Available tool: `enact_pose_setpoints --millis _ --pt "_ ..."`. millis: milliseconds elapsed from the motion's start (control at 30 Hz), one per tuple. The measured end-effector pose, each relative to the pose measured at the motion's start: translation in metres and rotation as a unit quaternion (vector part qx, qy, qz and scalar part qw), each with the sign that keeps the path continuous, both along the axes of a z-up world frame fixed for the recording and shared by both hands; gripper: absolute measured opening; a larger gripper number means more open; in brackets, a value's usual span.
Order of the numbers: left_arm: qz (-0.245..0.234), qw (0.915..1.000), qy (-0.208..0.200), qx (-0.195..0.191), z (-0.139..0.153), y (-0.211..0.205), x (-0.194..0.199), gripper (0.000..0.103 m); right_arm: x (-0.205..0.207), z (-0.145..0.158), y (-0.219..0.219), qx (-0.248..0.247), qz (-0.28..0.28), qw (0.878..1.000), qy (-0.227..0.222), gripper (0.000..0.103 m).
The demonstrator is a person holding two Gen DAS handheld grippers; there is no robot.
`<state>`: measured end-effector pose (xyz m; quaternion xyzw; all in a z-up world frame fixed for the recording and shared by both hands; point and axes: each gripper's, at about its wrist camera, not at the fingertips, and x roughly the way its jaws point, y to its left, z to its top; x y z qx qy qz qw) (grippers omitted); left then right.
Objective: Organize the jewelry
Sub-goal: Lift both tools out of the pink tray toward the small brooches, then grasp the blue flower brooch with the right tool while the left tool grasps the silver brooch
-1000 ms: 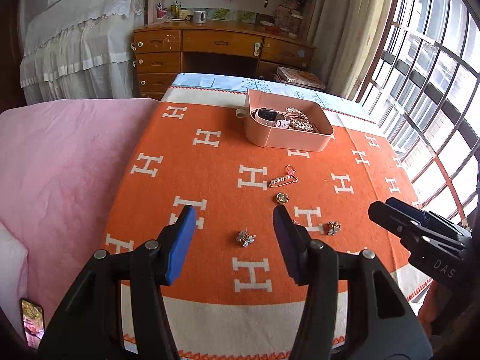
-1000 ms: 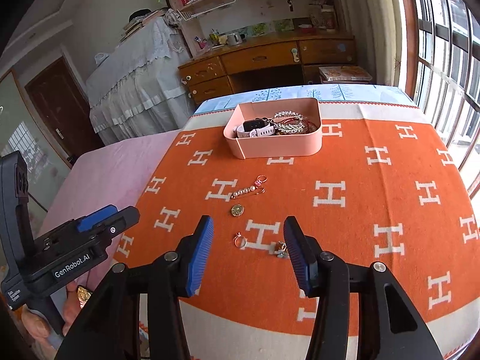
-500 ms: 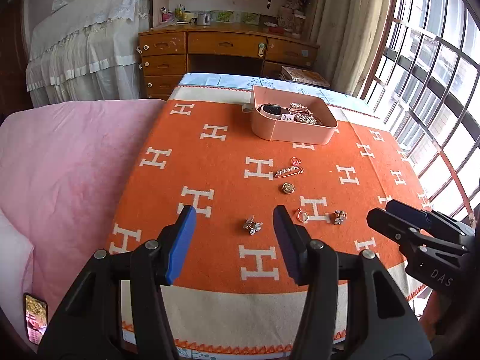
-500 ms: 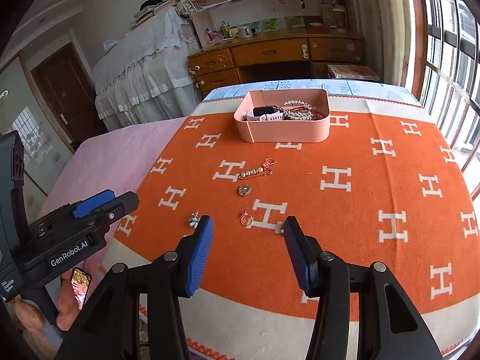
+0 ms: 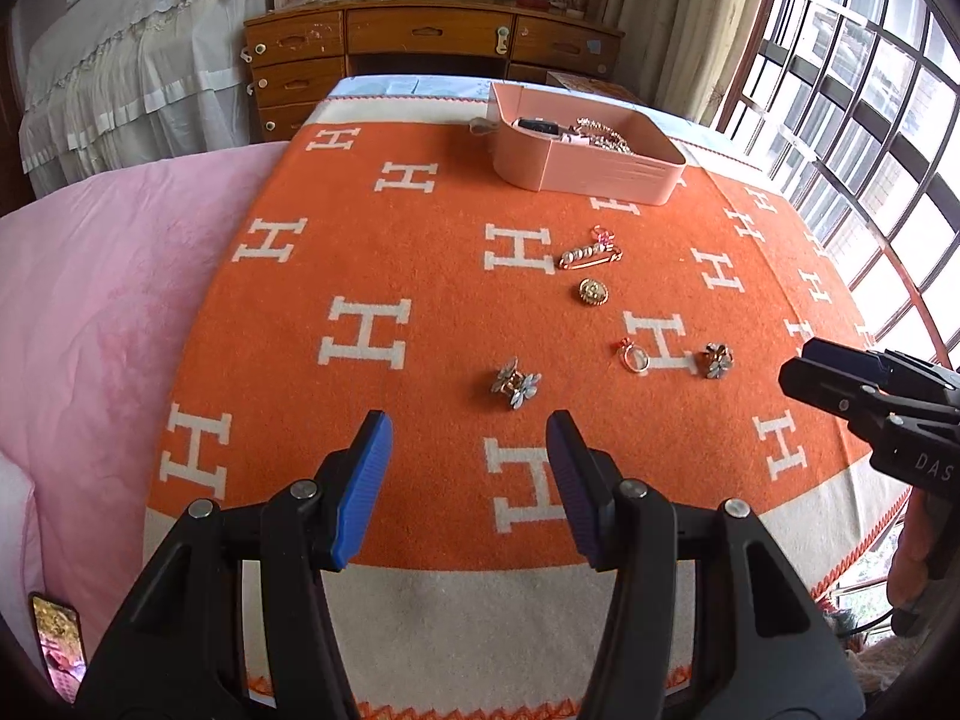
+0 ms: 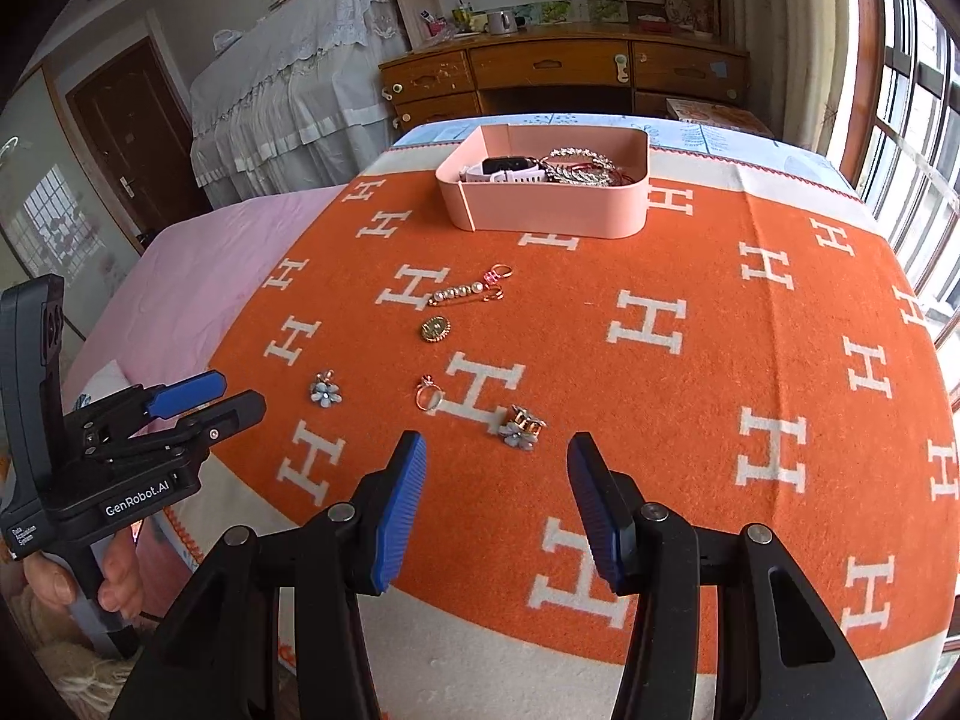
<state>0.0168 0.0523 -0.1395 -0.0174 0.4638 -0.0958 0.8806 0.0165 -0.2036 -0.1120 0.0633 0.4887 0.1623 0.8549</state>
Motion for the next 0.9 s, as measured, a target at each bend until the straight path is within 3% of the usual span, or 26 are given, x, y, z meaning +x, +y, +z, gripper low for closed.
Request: enact_pose_setpoints --millis 400,800,900 --pt "-0.02 0.9997 0.016 -0.006 -0.019 -0.003 0.01 0.05 0.005 -0.029 0.0 -0.007 0.028 0.999 0.02 0.05" --pt "-0.04 0.9991 0.015 0.002 -0.027 -0.019 0.026 0.05 0.025 -0.048 0.012 -0.014 0.022 0.999 0.018 0.05" --pt "-0.044 0.9989 0.013 -0.005 -0.024 -0.019 0.027 0.05 0.029 -0.051 0.016 -0.007 0.028 0.999 0.023 0.044"
